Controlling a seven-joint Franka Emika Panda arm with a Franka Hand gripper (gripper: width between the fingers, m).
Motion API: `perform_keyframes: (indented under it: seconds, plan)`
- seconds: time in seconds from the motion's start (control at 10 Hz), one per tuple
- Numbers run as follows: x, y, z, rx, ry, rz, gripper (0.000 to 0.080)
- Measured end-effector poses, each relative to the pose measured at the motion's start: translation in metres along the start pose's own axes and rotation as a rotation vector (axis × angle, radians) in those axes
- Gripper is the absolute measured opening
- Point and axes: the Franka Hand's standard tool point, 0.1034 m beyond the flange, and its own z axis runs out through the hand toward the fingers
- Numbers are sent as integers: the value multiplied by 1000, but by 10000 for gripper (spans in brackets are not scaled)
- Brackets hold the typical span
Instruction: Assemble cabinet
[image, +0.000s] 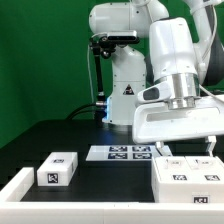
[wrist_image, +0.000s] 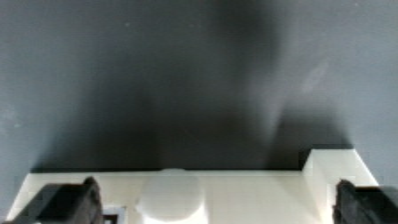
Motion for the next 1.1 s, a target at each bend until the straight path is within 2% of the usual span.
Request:
perform_keyframes:
  seconds: [0.2,0.4,0.6,0.8,0.9,1.1]
  plan:
    - [1,2,1,-1,-4,5,649]
    - [13,13,4,-9,7,25,649]
    - [12,15,12,-10,3,17,649]
    - [3,15,21,-11,-8,13,649]
    - [3,7,20,-6,-10,4,649]
    - [4,10,21,-8,-9,10,649]
